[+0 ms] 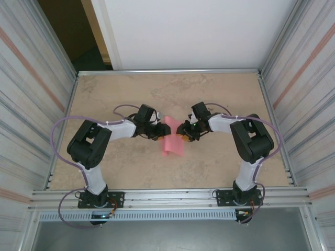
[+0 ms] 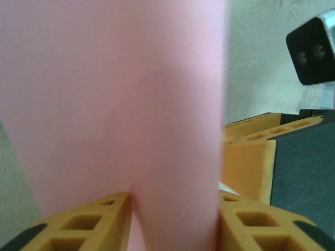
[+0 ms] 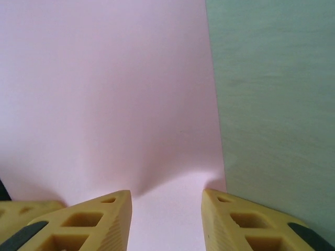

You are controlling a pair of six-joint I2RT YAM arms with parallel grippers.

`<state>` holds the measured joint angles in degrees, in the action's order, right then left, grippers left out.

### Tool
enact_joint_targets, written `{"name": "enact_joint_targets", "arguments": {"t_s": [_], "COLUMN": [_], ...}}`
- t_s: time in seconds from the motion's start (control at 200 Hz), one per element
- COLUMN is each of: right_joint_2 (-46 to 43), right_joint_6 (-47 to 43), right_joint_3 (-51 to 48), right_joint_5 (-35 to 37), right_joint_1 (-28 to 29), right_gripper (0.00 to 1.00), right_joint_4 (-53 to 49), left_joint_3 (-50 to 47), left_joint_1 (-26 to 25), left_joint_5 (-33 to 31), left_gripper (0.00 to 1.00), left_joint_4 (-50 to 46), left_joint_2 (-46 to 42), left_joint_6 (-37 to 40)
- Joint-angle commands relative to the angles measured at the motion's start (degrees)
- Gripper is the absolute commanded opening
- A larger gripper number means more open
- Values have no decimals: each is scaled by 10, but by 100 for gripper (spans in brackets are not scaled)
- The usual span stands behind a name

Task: Fold a paper plane with a square sheet of paper (pick it up from the middle)
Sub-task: First fold in half a square sheet of paper at the center of the table.

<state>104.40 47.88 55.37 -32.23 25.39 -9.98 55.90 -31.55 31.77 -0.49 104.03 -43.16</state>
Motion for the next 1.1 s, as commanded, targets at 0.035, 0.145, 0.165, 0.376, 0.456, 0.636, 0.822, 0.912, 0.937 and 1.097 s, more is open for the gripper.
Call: {"name": "enact_joint_targets", "arguments": {"t_s": [0.035, 0.145, 0.165, 0.376, 0.456, 0.636, 0.822, 0.912, 0.937, 1.097], "right_joint_2": [-82, -125, -130, -150, -156, -156, -149, -150, -150, -149], "right_joint_6": [19, 24, 22, 21, 38, 46, 74, 74, 74, 79], "right_joint_3": [-44, -70, -73, -79, -80, -56, -48, -46, -45, -37], "right_joint_5": [-6, -50, -55, -120, -147, -172, -194, -198, -199, -210], "right_joint_1": [-50, -94, -102, -132, -125, -90, -81, -81, -81, -80], "right_gripper": [45, 55, 57, 74, 78, 80, 75, 69, 68, 60], "right_joint_4": [32, 84, 88, 158, 201, 218, 260, 262, 261, 272], "left_joint_3": [24, 34, 36, 50, 49, 60, 67, 64, 63, 61], "left_joint_1": [12, 18, 19, 49, 65, 82, 83, 84, 84, 84], "left_joint_5": [6, 22, 27, 111, 149, 194, 194, 196, 197, 205], "left_gripper": [29, 26, 26, 26, 27, 27, 27, 27, 27, 27], "left_joint_4": [-19, -25, -24, 18, 68, 132, 121, 121, 119, 116], "left_joint_2": [-20, -42, -48, -102, -112, -111, -104, -101, -99, -93], "left_joint_6": [35, 45, 45, -2, -43, -100, -95, -97, -97, -99]}}
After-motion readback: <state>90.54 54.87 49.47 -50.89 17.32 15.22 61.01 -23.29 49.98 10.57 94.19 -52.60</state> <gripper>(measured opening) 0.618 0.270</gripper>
